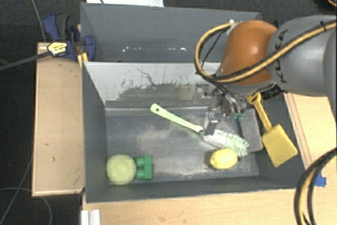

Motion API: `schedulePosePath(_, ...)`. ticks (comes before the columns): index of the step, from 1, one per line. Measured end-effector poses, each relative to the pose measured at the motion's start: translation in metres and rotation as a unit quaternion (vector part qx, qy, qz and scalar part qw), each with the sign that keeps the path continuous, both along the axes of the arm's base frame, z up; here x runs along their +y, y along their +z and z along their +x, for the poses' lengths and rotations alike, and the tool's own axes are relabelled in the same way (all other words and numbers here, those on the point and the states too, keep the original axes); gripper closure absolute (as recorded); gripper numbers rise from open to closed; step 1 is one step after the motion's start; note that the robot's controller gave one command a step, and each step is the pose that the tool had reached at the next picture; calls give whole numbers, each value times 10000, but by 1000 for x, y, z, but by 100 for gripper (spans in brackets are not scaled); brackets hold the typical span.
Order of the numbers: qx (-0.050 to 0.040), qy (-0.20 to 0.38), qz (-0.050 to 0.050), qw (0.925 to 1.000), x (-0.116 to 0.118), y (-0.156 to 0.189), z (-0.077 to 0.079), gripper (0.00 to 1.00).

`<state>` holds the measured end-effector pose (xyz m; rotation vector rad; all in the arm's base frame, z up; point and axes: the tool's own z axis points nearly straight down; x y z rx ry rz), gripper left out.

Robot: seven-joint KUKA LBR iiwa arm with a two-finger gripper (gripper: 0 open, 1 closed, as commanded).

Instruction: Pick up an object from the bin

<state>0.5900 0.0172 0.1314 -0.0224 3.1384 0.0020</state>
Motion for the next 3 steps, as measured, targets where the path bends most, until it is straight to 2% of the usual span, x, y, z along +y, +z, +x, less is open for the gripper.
schedulePosePath(2,1,-11,1,10000,2,-5,1,0)
schedulePosePath(3,1,553,0,9985,-9,-62,-8,0)
